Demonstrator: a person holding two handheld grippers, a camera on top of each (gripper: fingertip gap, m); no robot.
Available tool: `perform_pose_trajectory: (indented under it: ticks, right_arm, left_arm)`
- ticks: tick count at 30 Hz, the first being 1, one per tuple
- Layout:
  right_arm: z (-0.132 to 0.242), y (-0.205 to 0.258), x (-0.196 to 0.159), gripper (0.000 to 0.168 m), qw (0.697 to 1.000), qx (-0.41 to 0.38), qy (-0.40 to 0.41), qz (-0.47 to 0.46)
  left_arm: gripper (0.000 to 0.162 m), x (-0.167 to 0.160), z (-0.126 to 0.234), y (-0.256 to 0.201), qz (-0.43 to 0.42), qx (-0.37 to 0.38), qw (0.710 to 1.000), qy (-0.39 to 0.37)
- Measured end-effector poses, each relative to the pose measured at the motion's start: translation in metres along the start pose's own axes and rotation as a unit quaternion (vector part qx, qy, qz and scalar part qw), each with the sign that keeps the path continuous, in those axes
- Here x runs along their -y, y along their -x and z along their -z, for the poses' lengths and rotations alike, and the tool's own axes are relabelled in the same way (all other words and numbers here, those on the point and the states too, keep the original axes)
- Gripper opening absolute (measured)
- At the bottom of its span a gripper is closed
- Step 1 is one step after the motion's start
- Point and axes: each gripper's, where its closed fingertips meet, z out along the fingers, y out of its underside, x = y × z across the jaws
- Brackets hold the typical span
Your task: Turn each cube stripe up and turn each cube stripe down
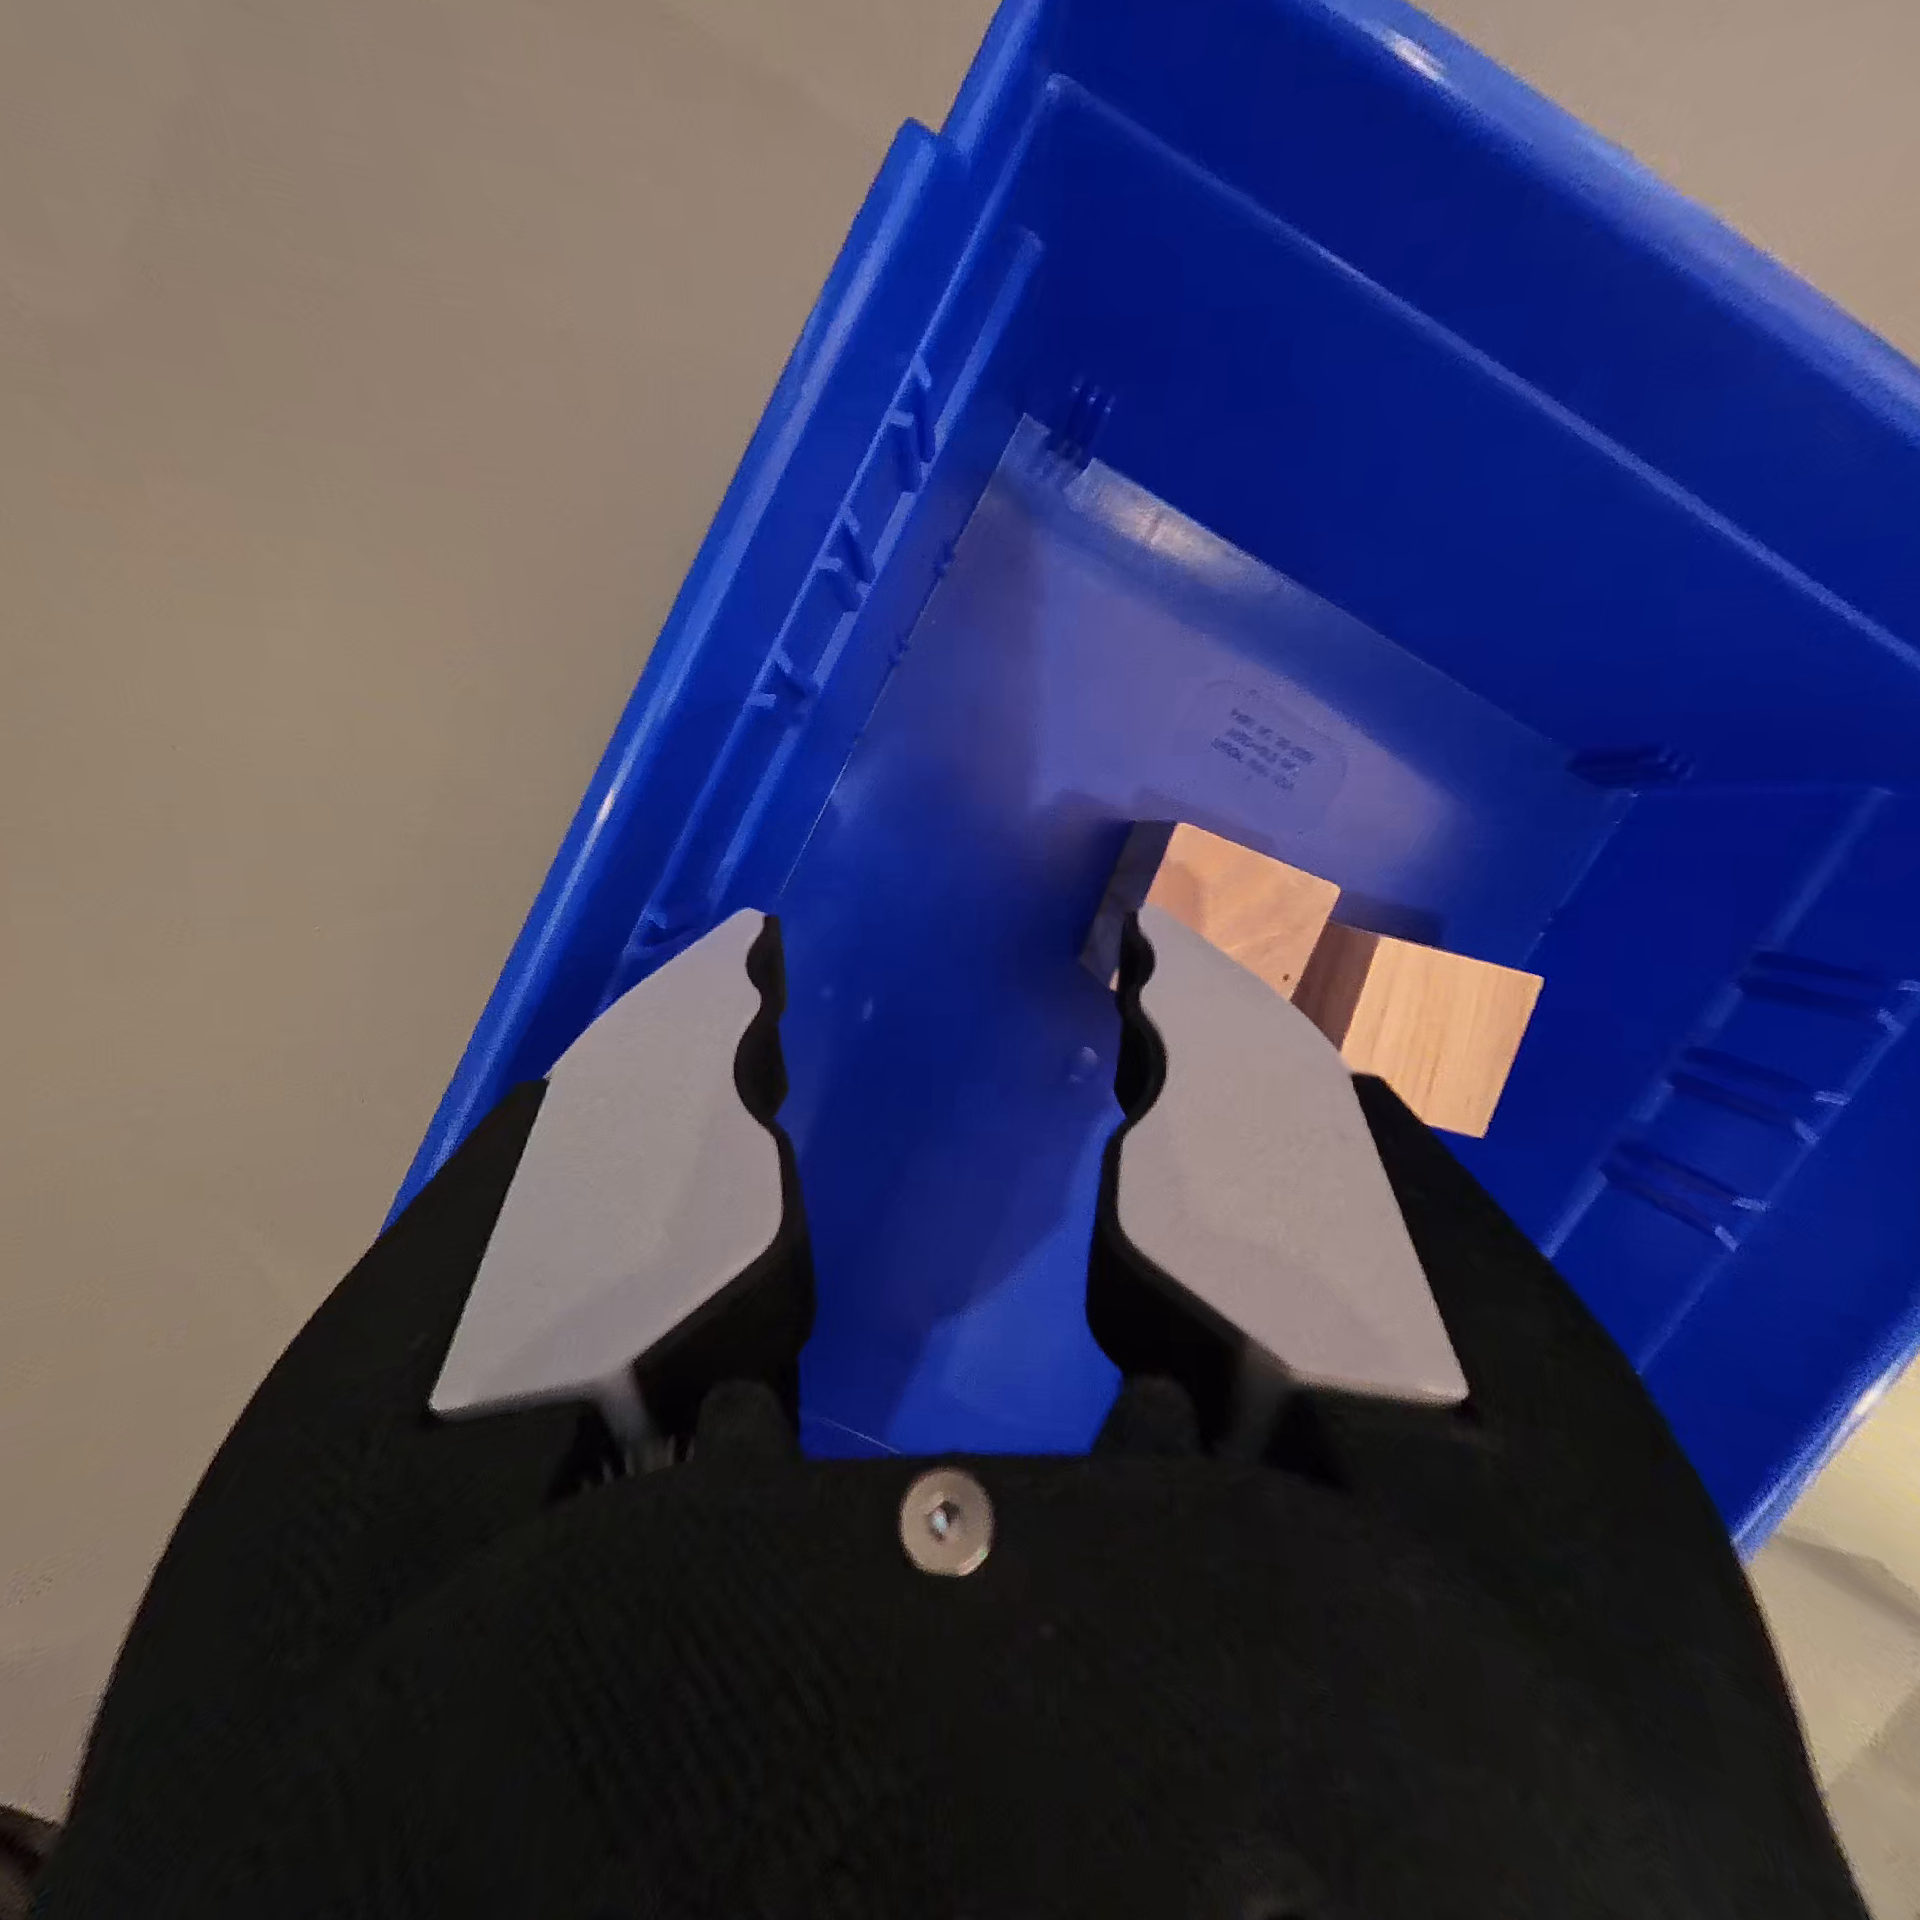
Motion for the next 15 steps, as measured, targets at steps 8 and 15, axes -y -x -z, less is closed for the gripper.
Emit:
perform_pose_trajectory:
  ticks: [8,15]
  right_arm:
    - [-0.001,0.003,-0.003,0.063,1.0,-0.005,0.012,0.016]
    - [0.04,0.006,0.035,0.06,0.992,-0.061,-0.102,0.052]
  left_arm:
    - [0.047,-0.002,0.01,-0.011,0.034,-0.044,0.998,0.005]
    - [0.047,0.038,0.123,0.017,0.104,0.043,0.973,-0.2]
